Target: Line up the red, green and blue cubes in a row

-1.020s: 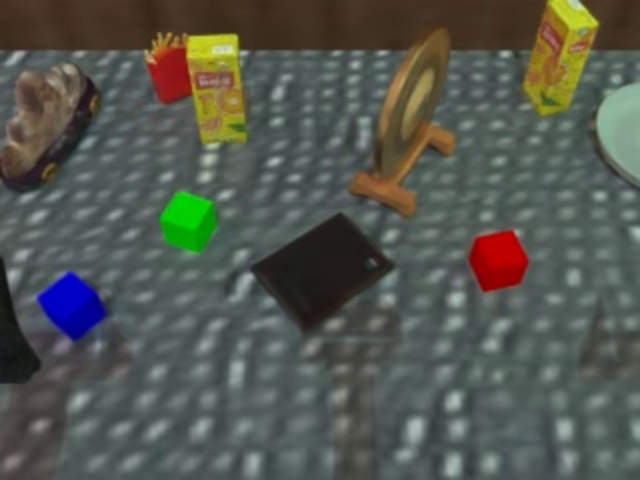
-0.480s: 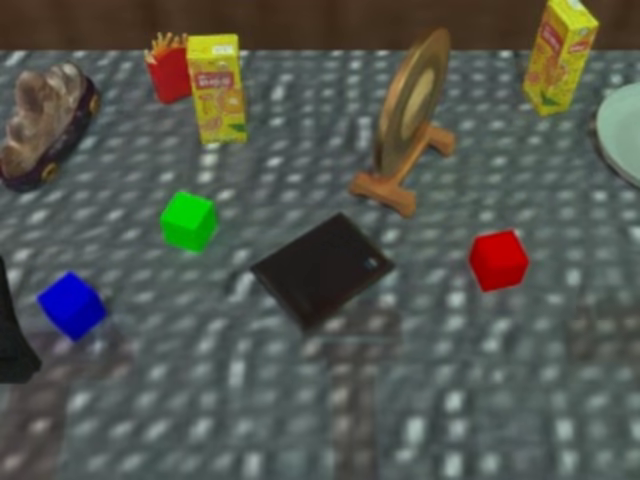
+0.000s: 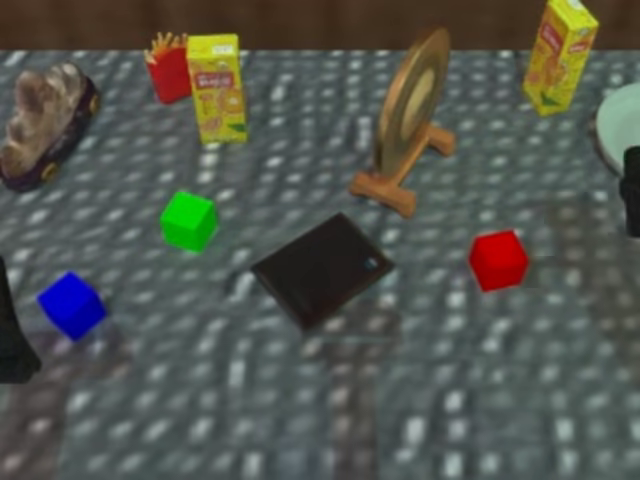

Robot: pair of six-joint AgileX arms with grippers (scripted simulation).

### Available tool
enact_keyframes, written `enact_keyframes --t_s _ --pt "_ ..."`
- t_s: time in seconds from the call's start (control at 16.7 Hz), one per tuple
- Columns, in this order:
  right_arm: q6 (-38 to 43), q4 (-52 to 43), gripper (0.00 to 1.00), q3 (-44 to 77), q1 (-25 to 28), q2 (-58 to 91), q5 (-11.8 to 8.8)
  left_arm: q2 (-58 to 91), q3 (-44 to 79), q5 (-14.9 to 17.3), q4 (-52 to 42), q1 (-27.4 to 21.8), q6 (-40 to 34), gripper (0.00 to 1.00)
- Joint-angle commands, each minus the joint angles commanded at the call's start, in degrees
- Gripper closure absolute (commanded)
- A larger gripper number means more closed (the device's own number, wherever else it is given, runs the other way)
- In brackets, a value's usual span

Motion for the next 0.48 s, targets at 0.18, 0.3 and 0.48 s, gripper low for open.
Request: enact_keyframes --t_s 0.18,0.3,0.48 --pt "0.9 -9.6 0.0 13.6 2.9 18.7 0.1 0.0 0.0 0.0 0.0 0.0 0.0 0.0" --pt "1.4 -15.4 0.0 22.0 4.6 29.4 0.1 0.0 0.0 0.0 0.0 0.0 0.0 0.0" --pt "2.2 -22.5 0.0 33.4 6.9 42.8 0.0 0.0 0.0 0.0 0.0 0.0 0.0 0.0"
